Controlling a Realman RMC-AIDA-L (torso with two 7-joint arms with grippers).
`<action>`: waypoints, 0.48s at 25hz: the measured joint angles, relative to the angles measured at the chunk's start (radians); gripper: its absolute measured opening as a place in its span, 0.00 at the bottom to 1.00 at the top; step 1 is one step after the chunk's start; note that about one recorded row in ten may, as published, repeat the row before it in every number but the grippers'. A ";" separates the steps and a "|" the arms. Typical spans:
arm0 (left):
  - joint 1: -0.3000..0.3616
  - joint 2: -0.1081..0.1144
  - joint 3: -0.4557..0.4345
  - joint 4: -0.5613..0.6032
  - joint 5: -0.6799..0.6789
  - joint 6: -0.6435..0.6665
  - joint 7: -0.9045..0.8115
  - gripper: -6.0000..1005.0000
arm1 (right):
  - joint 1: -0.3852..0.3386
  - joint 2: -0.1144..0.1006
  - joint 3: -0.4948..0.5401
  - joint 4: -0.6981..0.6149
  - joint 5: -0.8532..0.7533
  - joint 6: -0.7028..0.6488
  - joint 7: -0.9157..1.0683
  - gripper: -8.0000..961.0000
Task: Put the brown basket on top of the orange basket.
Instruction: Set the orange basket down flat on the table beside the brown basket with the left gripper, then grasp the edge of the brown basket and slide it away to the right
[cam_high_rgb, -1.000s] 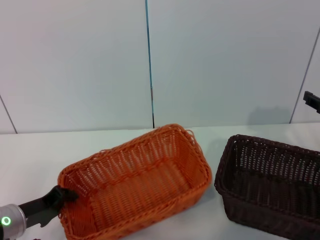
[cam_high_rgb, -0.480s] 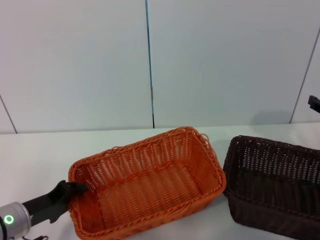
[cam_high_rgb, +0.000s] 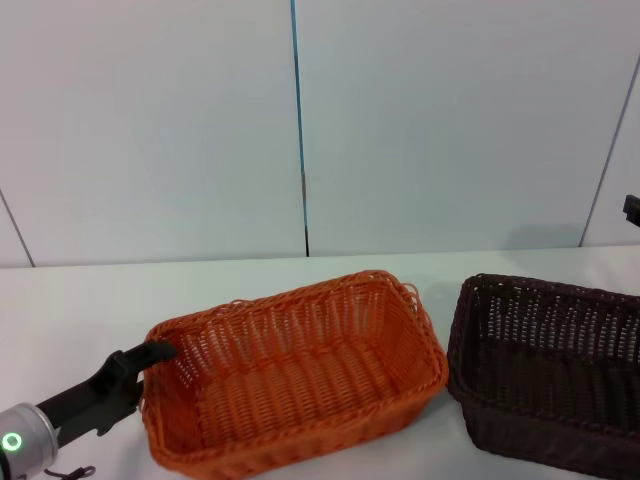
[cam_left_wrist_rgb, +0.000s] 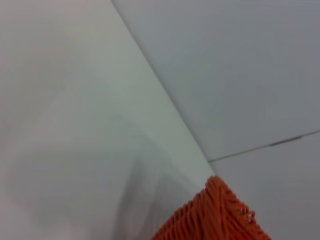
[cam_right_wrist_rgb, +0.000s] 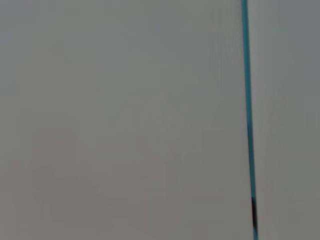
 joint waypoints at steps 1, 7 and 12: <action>0.004 0.000 0.000 -0.004 -0.014 0.000 0.010 0.45 | 0.000 0.000 -0.001 0.000 0.000 0.002 0.000 0.59; 0.012 0.000 0.000 -0.007 -0.021 0.006 0.029 0.77 | 0.001 -0.001 -0.003 0.000 0.000 0.005 -0.002 0.59; 0.018 -0.001 -0.001 -0.003 -0.023 0.009 0.059 0.87 | 0.001 -0.001 -0.004 0.001 0.000 0.005 -0.002 0.59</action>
